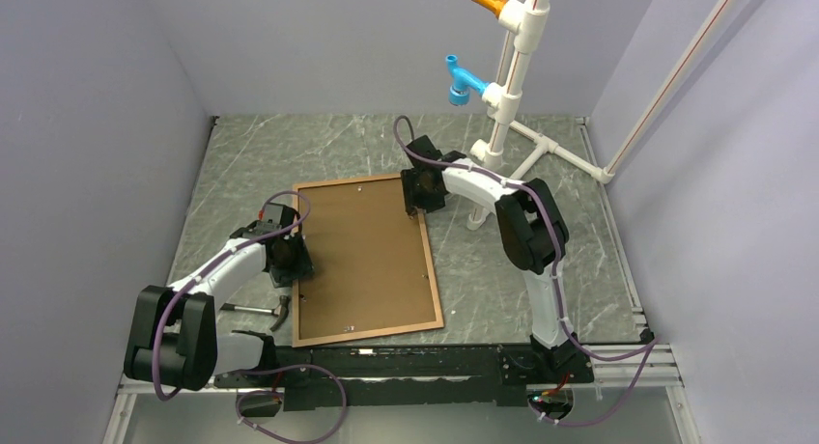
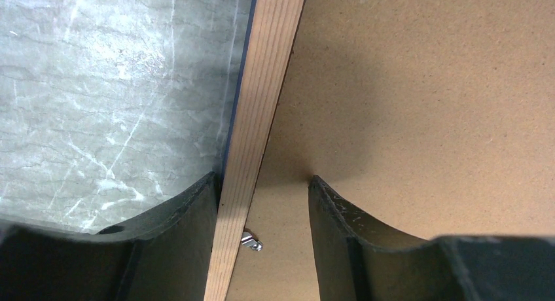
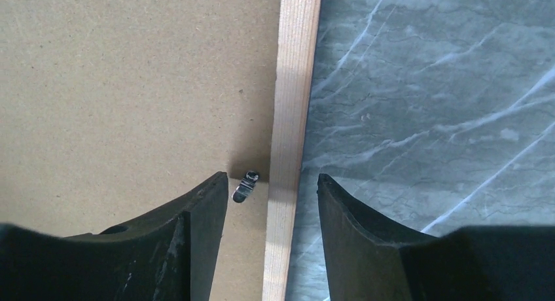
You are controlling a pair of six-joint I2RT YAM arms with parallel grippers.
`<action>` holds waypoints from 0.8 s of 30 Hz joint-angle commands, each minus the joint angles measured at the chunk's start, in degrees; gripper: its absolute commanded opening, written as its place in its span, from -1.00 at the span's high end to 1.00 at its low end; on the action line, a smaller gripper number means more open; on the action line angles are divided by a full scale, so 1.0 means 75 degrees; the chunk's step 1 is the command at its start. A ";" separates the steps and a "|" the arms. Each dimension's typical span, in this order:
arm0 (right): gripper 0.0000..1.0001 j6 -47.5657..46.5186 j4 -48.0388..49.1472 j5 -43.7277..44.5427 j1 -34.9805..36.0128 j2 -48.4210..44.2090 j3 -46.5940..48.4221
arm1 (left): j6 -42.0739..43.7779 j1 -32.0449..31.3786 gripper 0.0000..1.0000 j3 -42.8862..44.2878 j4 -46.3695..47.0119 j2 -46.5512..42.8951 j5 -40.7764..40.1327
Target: Put the photo into the frame
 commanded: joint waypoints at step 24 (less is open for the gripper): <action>1.00 -0.0246 0.0034 0.0784 0.0159 0.0047 -0.0330 | 0.0150 -0.0030 -0.07 -0.0110 0.0341 0.0399 -0.0020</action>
